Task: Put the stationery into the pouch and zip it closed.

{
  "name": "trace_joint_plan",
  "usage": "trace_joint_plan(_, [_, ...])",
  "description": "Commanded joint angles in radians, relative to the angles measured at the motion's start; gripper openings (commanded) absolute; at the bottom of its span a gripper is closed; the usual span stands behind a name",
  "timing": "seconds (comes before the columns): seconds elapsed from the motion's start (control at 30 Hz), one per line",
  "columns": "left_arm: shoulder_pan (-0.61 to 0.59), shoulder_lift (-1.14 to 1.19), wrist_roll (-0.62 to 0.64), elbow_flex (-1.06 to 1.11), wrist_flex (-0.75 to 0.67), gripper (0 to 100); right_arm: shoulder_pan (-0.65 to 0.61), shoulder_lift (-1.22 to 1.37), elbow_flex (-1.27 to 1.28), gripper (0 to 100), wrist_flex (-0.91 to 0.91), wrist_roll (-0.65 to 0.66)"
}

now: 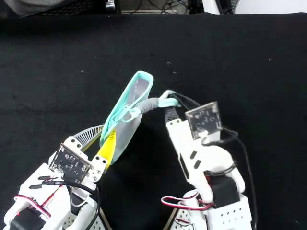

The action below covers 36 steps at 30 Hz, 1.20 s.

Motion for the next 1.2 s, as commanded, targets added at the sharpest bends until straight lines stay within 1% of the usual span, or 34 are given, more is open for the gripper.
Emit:
trace_joint_plan(0.0, [0.005,-0.002,0.0,-0.018,-0.011,3,0.031,-0.038,-0.058,1.1,-0.023,0.017])
trace_joint_plan(0.17, [0.005,-0.002,0.0,-0.018,-0.011,3,0.034,-0.044,-0.09,1.2,-0.017,0.048])
trace_joint_plan(0.33, [0.005,-0.002,0.0,-0.018,-0.011,3,0.017,-0.041,-0.171,1.2,0.068,0.115])
trace_joint_plan(0.4, [0.005,-0.002,0.0,-0.018,-0.011,3,0.017,-0.033,-0.185,1.2,0.064,0.115])
trace_joint_plan(0.47, [0.008,-0.002,0.0,-0.018,-0.011,3,0.018,0.002,-0.194,1.2,0.025,0.115])
trace_joint_plan(0.57, [0.008,-0.002,0.0,-0.018,-0.011,3,0.046,0.104,-0.24,1.2,-0.068,0.115])
trace_joint_plan(0.63, [0.008,-0.002,0.0,-0.016,-0.011,3,0.063,0.191,-0.314,1.2,-0.098,0.115])
trace_joint_plan(0.93, [0.01,-0.002,0.0,-0.016,-0.009,3,0.169,0.644,-0.7,1.2,-0.104,0.115])
trace_joint_plan(1.17, [0.01,-0.002,0.0,-0.015,-0.009,3,0.255,0.874,-0.901,1.2,-0.109,0.115])
